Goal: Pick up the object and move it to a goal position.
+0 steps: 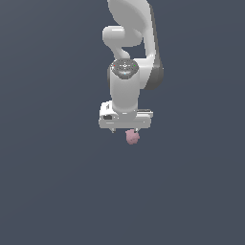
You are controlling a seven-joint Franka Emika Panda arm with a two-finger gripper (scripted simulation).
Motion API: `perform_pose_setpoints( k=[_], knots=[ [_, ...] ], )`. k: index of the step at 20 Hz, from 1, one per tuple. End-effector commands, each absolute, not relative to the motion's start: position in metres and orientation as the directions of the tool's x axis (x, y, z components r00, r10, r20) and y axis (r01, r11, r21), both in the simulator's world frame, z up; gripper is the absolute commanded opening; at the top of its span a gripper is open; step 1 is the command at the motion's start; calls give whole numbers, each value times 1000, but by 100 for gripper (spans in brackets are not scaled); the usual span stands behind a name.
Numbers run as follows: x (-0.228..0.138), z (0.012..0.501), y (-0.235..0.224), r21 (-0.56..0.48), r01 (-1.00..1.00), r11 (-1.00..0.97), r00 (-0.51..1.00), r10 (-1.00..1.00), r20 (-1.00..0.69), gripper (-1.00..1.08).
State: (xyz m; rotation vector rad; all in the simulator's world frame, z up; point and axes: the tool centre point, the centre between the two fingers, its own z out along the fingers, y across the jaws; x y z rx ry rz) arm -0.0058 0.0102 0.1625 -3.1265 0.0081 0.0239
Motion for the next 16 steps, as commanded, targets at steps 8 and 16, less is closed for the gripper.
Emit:
perform_pose_setpoints(
  k=[8,16],
  knots=[
    [-12,154,-16,-5,-18,-1000,999,-18,-31,100],
    [-14,151,-19,-4,-14,-1000,999,-14,-33,100]
  ],
)
